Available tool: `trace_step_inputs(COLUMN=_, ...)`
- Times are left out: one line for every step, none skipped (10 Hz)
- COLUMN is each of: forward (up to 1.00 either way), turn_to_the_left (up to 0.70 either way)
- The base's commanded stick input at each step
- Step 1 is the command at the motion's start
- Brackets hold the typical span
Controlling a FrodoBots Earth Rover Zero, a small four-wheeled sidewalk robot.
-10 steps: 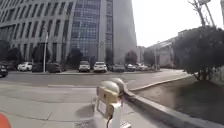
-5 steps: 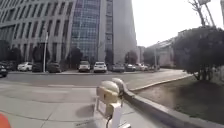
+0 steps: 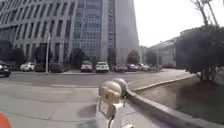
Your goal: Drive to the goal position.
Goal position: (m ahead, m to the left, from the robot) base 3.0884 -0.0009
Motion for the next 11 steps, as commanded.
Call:
trace_step_inputs(forward=0.00, turn_to_the_left=0.70)
trace_step_inputs(forward=0.00, turn_to_the_left=0.70)
trace_step_inputs(forward=0.00, turn_to_the_left=0.70)
trace_step_inputs(forward=0.00, turn_to_the_left=0.70)
trace_step_inputs(forward=0.00, turn_to_the_left=0.70)
trace_step_inputs(forward=0.00, turn_to_the_left=0.70)
trace_step_inputs(forward=0.00, turn_to_the_left=0.70)
trace_step_inputs(forward=0.00, turn_to_the_left=0.70)
trace_step_inputs(forward=0.00, turn_to_the_left=0.70)
trace_step_inputs(forward=0.00, turn_to_the_left=0.70)
trace_step_inputs(forward=0.00, turn_to_the_left=0.70)
